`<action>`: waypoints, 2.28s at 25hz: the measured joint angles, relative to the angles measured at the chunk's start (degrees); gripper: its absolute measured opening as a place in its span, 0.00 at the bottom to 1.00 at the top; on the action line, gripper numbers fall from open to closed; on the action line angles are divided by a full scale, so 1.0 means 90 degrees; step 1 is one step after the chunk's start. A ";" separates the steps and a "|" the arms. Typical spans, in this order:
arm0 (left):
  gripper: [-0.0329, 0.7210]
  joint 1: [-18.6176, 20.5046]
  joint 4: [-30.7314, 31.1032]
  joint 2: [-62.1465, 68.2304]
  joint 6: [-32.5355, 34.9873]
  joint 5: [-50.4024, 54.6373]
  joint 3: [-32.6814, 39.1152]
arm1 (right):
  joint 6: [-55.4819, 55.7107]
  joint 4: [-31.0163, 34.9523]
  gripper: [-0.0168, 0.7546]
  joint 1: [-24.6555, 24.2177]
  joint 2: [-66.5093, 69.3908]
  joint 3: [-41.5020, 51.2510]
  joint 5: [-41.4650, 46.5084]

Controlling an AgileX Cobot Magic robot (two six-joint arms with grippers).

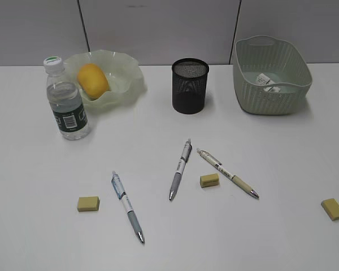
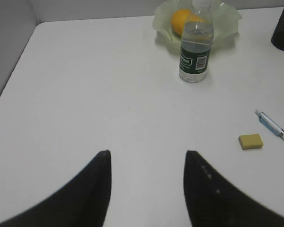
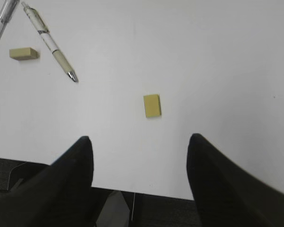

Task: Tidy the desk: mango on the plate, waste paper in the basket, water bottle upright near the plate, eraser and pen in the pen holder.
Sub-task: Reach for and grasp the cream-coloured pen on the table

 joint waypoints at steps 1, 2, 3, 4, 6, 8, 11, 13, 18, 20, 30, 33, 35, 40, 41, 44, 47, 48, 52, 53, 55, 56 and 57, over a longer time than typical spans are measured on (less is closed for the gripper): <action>0.55 0.0000 0.0000 0.0000 0.0000 0.0000 0.0000 | 0.0000 0.0032 0.66 0.0000 0.0325 -0.0240 0.0007; 0.55 0.0000 0.0000 0.0000 0.0000 -0.0002 0.0000 | -0.0002 0.0079 0.66 0.0000 0.0639 -0.0476 0.0006; 0.54 0.0000 0.0000 0.0000 0.0000 -0.0002 0.0000 | -0.0002 0.0116 0.66 0.0000 0.0952 -0.0669 0.0006; 0.54 0.0000 0.0000 0.0000 0.0000 -0.0002 0.0000 | -0.0002 0.0158 0.66 0.0007 0.1204 -0.0907 0.0014; 0.54 0.0000 0.0000 0.0000 0.0000 -0.0002 0.0000 | -0.0060 0.0177 0.66 0.0087 0.1806 -0.1412 0.0108; 0.54 0.0000 0.0000 0.0000 0.0000 -0.0002 0.0000 | -0.0116 0.0169 0.66 0.0323 0.2355 -0.1910 0.0327; 0.54 0.0000 0.0000 0.0000 0.0000 -0.0008 0.0012 | -0.0210 0.0094 0.66 0.0862 0.3181 -0.2657 0.0548; 0.53 0.0000 0.0000 0.0000 0.0000 -0.0008 0.0012 | -0.0262 0.0064 0.66 0.1218 0.3748 -0.3125 0.0598; 0.53 0.0000 0.0000 0.0000 0.0000 -0.0010 0.0012 | -0.0415 0.0041 0.66 0.1791 0.4885 -0.3856 0.0602; 0.53 0.0000 0.0000 0.0000 0.0000 -0.0010 0.0012 | -0.0463 0.0003 0.66 0.1956 0.5238 -0.3937 0.0540; 0.52 0.0000 0.0000 0.0000 0.0000 -0.0010 0.0012 | -0.0532 -0.0151 0.66 0.2341 0.6397 -0.3960 0.0073; 0.52 0.0000 0.0000 0.0000 0.0000 -0.0010 0.0012 | -0.0532 -0.0129 0.66 0.2341 0.6610 -0.3965 0.0020; 0.52 0.0000 0.0006 0.0000 0.0000 -0.0010 0.0012 | -0.0517 -0.0109 0.66 0.2341 0.6740 -0.3965 0.0015; 0.52 0.0000 0.0006 0.0000 0.0000 -0.0010 0.0012 | -0.0385 -0.0192 0.66 0.2485 0.6962 -0.3950 -0.0065; 0.52 0.0000 0.0006 0.0000 0.0000 -0.0010 0.0012 | -0.0360 -0.0207 0.66 0.2534 0.6992 -0.3908 -0.0142; 0.52 0.0000 0.0006 0.0000 0.0000 -0.0010 0.0012 | -0.0330 -0.0260 0.66 0.2690 0.7088 -0.3709 -0.0486; 0.52 0.0000 0.0006 0.0000 0.0000 -0.0010 0.0012 | -0.0311 -0.0316 0.66 0.2718 0.7161 -0.3606 -0.0624; 0.52 0.0000 0.0006 0.0000 0.0000 -0.0010 0.0012 | -0.0309 -0.0340 0.66 0.2718 0.7175 -0.3592 -0.0666; 0.52 0.0000 0.0006 0.0000 0.0000 -0.0010 0.0012 | -0.0290 -0.0355 0.66 0.2718 0.7182 -0.3590 -0.0918; 0.52 0.0000 0.0006 0.0000 0.0000 -0.0010 0.0012 | -0.0290 -0.0355 0.66 0.2718 0.7201 -0.3590 -0.0955; 0.52 0.0000 0.0006 0.0000 0.0000 -0.0010 0.0012 | -0.0290 -0.0355 0.66 0.2718 0.7255 -0.3590 -0.0988; 0.52 0.0000 0.0006 0.0000 0.0000 -0.0010 0.0012 | -0.0290 -0.0349 0.66 0.2718 0.7280 -0.3590 -0.0988; 0.52 0.0000 0.0006 0.0000 0.0000 -0.0010 0.0012 | -0.0290 -0.0330 0.66 0.2718 0.7304 -0.3590 -0.0988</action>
